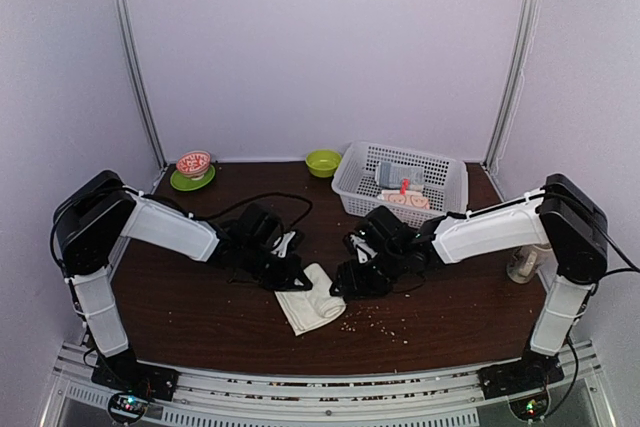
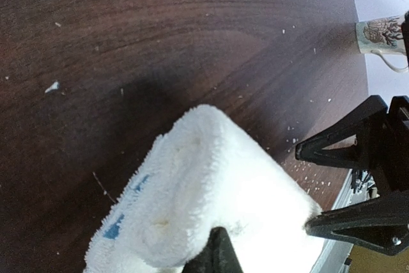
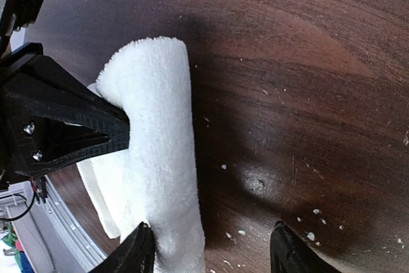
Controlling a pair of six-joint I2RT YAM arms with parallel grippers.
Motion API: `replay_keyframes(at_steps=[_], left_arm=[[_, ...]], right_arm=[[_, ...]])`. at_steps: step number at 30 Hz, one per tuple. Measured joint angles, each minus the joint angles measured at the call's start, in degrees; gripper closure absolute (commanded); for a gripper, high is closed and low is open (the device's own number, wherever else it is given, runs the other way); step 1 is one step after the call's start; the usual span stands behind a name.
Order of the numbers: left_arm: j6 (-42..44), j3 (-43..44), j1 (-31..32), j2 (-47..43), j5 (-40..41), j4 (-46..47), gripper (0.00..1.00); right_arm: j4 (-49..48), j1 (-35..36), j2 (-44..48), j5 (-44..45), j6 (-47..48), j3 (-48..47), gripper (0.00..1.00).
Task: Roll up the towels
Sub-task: Roll the towel at the center of the board.
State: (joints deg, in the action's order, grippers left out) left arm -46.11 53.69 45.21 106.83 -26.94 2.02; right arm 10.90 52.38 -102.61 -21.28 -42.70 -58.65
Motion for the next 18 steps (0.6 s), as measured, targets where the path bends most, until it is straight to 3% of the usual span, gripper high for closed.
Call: replay_keyframes(at_steps=[4,12,18], left_arm=[[0.0,-0.24,0.0,0.0,-0.02,0.5,1.0],[0.0,-0.48,0.0,0.0,-0.07,1.01,1.0],[0.39,-0.63,-0.04,-0.87,0.0,0.26,0.83]], right_arm=[[-4.42,-0.98,-0.87,-3.91,-2.16,0.42,0.5],[-7.74,-0.22,-4.07,-8.2,-3.04,-0.55,0.97],[5.01,3.06,-4.13,1.03,3.82,-8.85,1.0]])
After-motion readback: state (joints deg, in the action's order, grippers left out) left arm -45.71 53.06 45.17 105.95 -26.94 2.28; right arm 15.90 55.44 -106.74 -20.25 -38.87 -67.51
